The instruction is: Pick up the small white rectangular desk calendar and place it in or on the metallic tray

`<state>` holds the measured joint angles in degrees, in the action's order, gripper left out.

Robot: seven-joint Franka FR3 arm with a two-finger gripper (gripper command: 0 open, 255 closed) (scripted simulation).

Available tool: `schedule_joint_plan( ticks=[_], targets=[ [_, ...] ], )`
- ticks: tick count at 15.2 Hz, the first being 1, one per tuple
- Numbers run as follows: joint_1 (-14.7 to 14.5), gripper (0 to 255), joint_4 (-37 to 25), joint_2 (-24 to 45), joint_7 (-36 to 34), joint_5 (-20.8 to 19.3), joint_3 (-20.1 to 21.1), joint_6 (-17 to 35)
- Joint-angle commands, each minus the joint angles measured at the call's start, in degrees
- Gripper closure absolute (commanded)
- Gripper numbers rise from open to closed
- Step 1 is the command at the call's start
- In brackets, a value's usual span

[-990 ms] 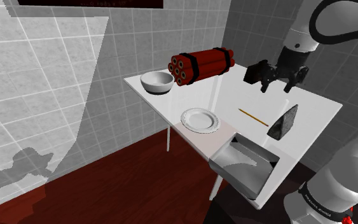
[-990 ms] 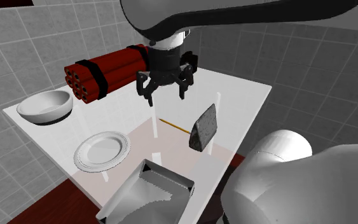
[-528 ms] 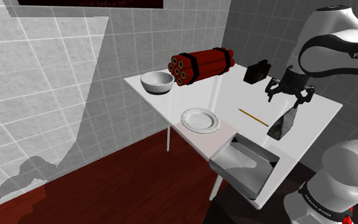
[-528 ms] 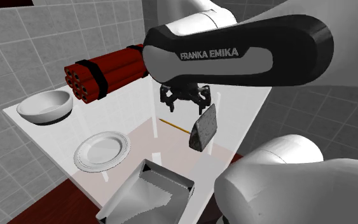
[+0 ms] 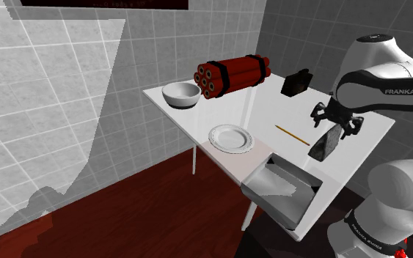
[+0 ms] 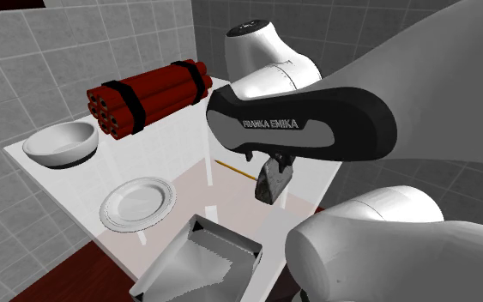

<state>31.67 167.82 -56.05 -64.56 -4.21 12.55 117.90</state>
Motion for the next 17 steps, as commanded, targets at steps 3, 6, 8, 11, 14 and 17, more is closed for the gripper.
schedule_joint_plan(
  ticks=[3, 6, 8, 11, 14, 17],
  targets=[
    [0.61, 0, 2.11, 1.56, -0.28, -0.37, 0.03, 3.80],
    [0.61, 0, 2.11, 1.56, -0.28, -0.37, 0.03, 3.80],
    [0.61, 0, 2.11, 1.56, -0.28, -0.37, 0.03, 3.80],
    [0.61, 255, 2.11, 1.56, -0.28, -0.37, 0.03, 3.81],
    [0.61, 255, 2.11, 1.56, -0.28, -0.37, 0.03, 3.80],
    [0.61, 255, 2.12, 1.56, -0.28, -0.37, 0.03, 3.81]
  ],
)
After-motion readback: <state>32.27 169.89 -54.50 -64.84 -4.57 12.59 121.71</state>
